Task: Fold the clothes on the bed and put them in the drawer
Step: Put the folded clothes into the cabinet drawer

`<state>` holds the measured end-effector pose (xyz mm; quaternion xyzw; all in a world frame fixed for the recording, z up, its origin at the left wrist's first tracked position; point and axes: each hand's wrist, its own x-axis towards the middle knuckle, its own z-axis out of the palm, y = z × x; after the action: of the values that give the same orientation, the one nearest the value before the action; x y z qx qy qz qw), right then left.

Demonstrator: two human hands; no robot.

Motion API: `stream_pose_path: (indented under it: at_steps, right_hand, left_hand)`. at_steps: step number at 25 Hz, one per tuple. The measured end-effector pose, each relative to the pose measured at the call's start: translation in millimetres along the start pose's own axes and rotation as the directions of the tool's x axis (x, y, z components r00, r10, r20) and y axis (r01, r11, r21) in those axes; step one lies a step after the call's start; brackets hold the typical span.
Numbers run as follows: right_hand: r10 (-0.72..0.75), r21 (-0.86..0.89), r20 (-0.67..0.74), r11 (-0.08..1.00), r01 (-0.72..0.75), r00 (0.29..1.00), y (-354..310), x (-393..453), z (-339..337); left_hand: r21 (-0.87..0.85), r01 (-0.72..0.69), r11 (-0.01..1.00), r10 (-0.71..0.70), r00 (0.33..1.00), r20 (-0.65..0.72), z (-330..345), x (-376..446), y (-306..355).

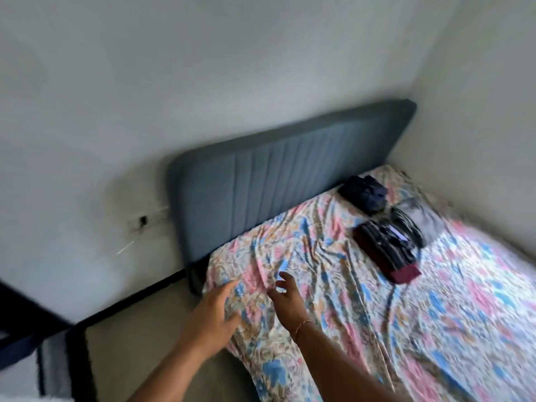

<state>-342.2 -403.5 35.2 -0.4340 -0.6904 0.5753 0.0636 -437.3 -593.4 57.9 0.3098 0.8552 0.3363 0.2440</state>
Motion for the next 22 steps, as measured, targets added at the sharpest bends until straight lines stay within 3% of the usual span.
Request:
stream_pose_path:
  at_steps: [6, 10, 12, 15, 18, 22]
  right_hand:
    - [0.132, 0.219, -0.32, 0.974, -0.063, 0.938, -6, 109, -81]
    - [0.275, 0.3, -0.435, 0.942, -0.15, 0.857, 10, 209, -130]
    - [0.293, 0.198, -0.504, 0.955, -0.221, 0.813, 20, 246, -149]
    - [0.212, -0.138, -0.577, 0.926, -0.35, 0.789, 49, 300, -185]
    - [0.083, -0.411, -0.651, 0.797, -0.443, 0.755, 106, 361, -235]
    - [0.0, -0.573, -0.717, 0.57, -0.589, 0.697, 173, 434, -306]
  left_hand:
    - [-0.152, -0.095, 0.984, 0.136, 0.949, 0.286, 12, 188, 78]
    - [-0.213, -0.02, 0.977, 0.102, 0.918, 0.384, 57, 305, 109]
    - [-0.201, 0.011, 0.979, 0.082, 0.89, 0.449, 81, 347, 122]
    - [-0.201, 0.036, 0.979, 0.081, 0.833, 0.547, 136, 405, 134]
    - [-0.234, 0.104, 0.967, 0.071, 0.771, 0.633, 208, 461, 127]
    - [-0.241, 0.174, 0.955, 0.051, 0.702, 0.71, 277, 500, 98]
